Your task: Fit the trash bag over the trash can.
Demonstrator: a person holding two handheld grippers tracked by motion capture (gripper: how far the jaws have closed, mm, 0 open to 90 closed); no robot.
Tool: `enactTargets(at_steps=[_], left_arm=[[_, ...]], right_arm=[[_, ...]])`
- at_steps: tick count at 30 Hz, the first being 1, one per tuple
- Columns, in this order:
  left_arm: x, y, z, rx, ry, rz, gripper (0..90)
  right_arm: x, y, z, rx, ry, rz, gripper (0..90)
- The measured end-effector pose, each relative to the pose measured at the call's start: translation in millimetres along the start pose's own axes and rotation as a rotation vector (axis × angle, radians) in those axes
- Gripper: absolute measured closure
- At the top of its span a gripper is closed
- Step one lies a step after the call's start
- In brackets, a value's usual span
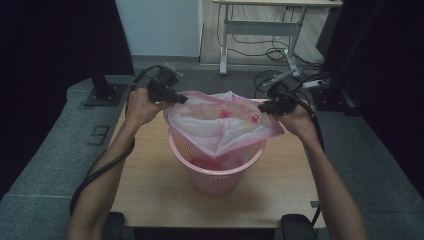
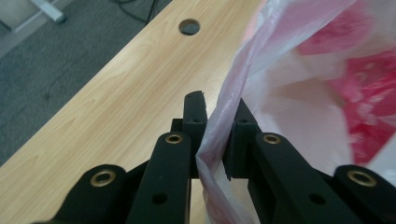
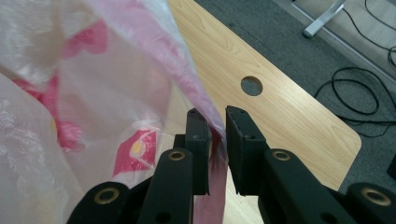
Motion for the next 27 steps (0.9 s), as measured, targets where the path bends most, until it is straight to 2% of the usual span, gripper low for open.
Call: enactTargets(at_steps=[3,7,12,15,19,23,25,27], left_arm=[[8.1,1.4,-11.6,0.026,-0.002,0.026,82.3],[15.1,7.7,-25.9,0.057,0.018,0.058,83.2],[17.9,16.0,-39.3,0.097,0.079,0.080,84.1],[17.2,17.8,-45.7,0.127,0.097,0.075,83.9],[13.6,23.2,-50.5,0.164,0.102,0.053,83.6],[13.8,34.1,-48.8,0.166,0.143,0.067,79.2],[13.4,39.3,-44.6,0.145,0.156,0.072,73.1],[14.3,43.7,-36.8,0.111,0.166,0.074,64.1]], right_arm=[[-3.0,-1.9,-10.4,0.020,0.008,-0.007,78.7],[-5.5,-0.8,-24.2,0.056,0.010,-0.013,78.7],[-6.3,4.7,-40.1,0.104,-0.002,-0.018,79.5],[-5.6,7.6,-50.5,0.158,-0.005,-0.026,80.0],[-4.8,12.2,-57.4,0.188,-0.002,-0.017,81.0],[-7.8,19.6,-56.2,0.188,-0.021,-0.032,78.0],[-9.6,23.4,-53.8,0.188,-0.036,-0.044,71.1],[-11.8,26.3,-49.9,0.183,-0.044,-0.051,60.4]])
Point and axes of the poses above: each handheld gripper's, and its own axes: z roughly backward along the jaws, y roughly out of its underside, x roughly to its left, the point moved 2 cm from there along -z, roughly forward along the jaws, and after that the axes turned 8 degrees about -z, right-handed, at the moved point
